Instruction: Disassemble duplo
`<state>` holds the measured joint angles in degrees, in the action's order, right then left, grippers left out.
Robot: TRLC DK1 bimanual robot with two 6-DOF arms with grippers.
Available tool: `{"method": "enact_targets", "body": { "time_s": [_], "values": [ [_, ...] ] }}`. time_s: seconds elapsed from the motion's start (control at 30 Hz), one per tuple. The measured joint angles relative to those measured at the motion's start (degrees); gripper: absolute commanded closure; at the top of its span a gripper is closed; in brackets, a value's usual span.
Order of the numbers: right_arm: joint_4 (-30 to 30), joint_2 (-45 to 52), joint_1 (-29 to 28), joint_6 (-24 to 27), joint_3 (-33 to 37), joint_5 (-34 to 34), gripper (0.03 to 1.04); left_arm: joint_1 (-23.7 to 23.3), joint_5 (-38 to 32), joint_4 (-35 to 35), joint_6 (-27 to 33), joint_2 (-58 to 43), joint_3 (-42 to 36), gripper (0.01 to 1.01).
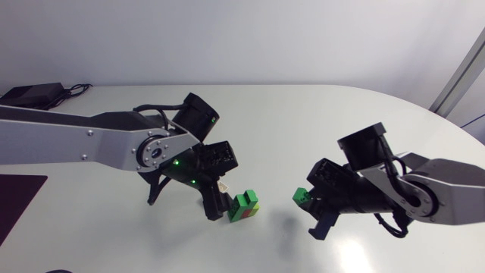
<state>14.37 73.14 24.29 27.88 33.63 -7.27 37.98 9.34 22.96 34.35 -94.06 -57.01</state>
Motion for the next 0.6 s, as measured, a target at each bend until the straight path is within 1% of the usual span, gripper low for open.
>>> {"method": "enact_targets", "body": {
  "time_s": [0.13, 0.17, 0.23, 0.27, 0.33, 0.4, 0.43, 0.6],
  "values": [
    [-2.8, 5.9, -0.7, 0.0, 1.6, 0.2, 0.77, 1.2, 2.0, 0.2, -1.3, -0.1, 0.0, 0.061],
    [-3.0, 7.3, -0.7, 0.0, 2.1, 0.2, 0.73, 1.3, 2.3, 0.3, -1.6, -0.1, 0.0, 0.061],
    [-3.4, 9.3, -0.7, 0.0, 2.8, 0.2, 0.58, 1.6, 2.9, 0.2, -2.6, -0.6, 0.0, 0.061],
    [-3.7, 10.3, -0.7, 0.0, 3.0, 0.2, 0.47, 1.8, 2.9, 0.3, -2.8, -0.8, 0.0, 0.061],
    [-4.1, 11.6, -0.7, 0.0, 3.1, 0.2, 0.30, 2.2, 3.0, 0.3, -3.0, -1.4, 0.0, 0.061],
    [-4.1, 12.4, -0.7, 0.0, 3.1, 0.2, 0.09, 2.3, 3.0, 0.3, -3.6, -2.2, 0.0, 0.062],
    [-4.2, 12.5, -0.7, 0.0, 3.1, 0.2, 0.07, 2.3, 3.2, 0.4, -4.0, -2.8, -0.3, 0.062],
    [-4.2, 12.5, -0.7, 0.0, 3.1, 0.2, 0.07, 2.3, 3.7, 0.8, -5.8, -4.2, -1.5, 0.074]
  ]
}}
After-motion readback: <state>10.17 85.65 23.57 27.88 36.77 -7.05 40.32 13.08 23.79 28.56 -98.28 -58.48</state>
